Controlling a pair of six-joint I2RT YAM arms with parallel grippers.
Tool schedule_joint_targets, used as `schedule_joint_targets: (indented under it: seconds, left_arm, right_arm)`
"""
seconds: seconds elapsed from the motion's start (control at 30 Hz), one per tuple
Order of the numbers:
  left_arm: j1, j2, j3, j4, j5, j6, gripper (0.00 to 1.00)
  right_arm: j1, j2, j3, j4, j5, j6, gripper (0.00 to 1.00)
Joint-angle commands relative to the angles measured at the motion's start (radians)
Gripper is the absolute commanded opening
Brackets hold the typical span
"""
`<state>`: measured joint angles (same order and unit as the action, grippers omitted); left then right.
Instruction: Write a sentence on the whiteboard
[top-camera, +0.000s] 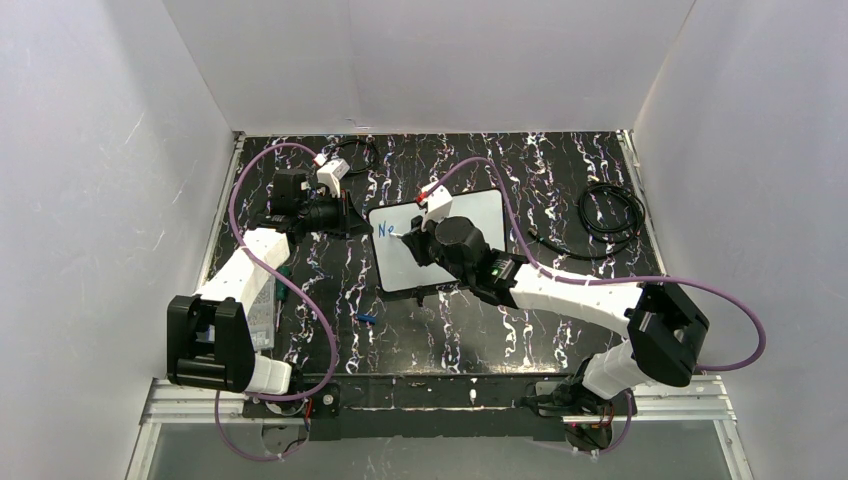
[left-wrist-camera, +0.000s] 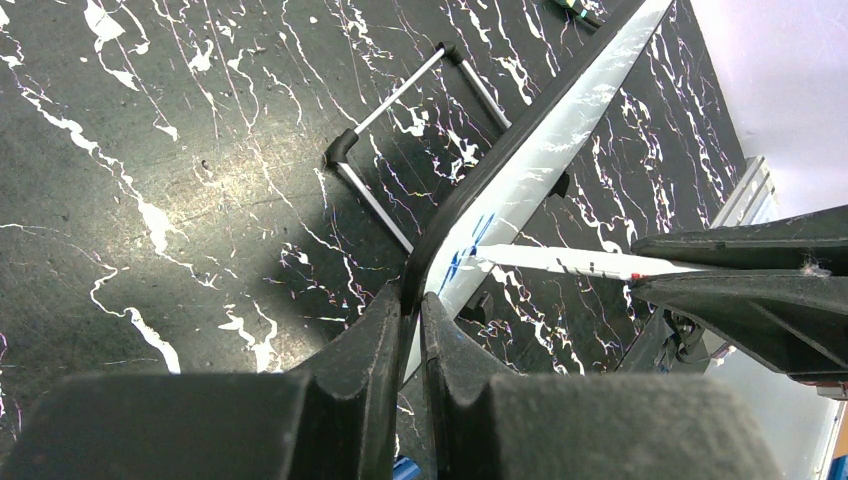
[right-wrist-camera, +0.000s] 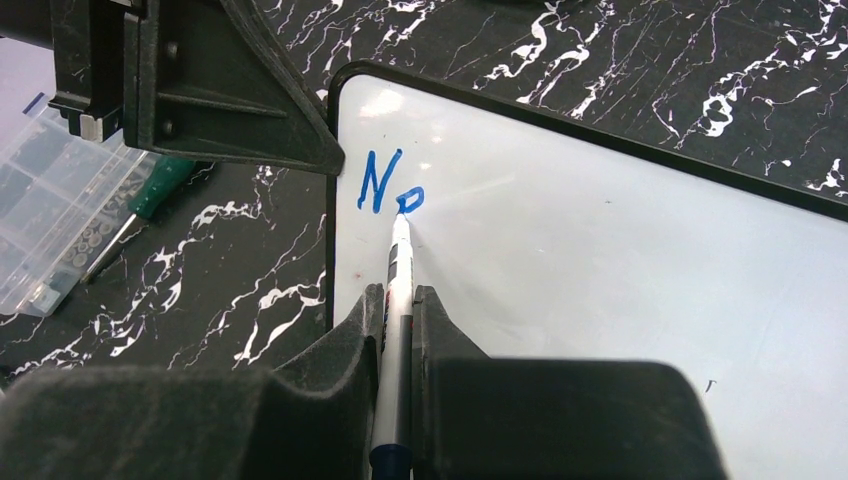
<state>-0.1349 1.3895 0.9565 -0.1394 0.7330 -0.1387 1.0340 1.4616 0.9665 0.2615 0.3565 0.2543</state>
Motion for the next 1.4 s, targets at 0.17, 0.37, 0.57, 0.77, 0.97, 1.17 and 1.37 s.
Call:
schedule_joint_targets:
  seconds: [0.17, 0.37, 0.57, 0.77, 0.97, 1.17, 1.37]
  left_arm:
    - [-0.009, -0.046, -0.001, -0.008, 0.027, 0.004, 0.00]
    - [-0.010, -0.046, -0.001, -0.008, 0.026, 0.003, 0.00]
    - [-0.010, -0.045, -0.001, -0.008, 0.026, 0.002, 0.00]
    - [-0.011, -0.045, -0.002, -0.008, 0.026, 0.004, 0.00]
    - [-0.010, -0.046, -0.001, -0.010, 0.024, 0.006, 0.00]
    - [-0.011, -0.044, -0.001, -0.011, 0.026, 0.006, 0.00]
    - [-0.011, -0.046, -0.001, -0.011, 0.024, 0.007, 0.00]
  right_arm:
    - [-0.006, -0.036, -0.027, -0.028, 0.098, -0.003, 0.01]
    - [-0.006, -0.062, -0.034, -0.017, 0.087, -0.004, 0.01]
    - [-0.006, -0.105, -0.043, 0.041, 0.040, -0.012, 0.01]
    - [-0.006, -0.091, -0.027, 0.073, 0.058, -0.025, 0.01]
    - [-0.006, -0.055, -0.002, 0.087, 0.052, -0.036, 0.01]
    - [-0.006, -0.042, 0.003, 0.096, 0.068, -0.047, 0.01]
    - [-0.006, -0.039, -0.005, 0.096, 0.088, -0.051, 0.01]
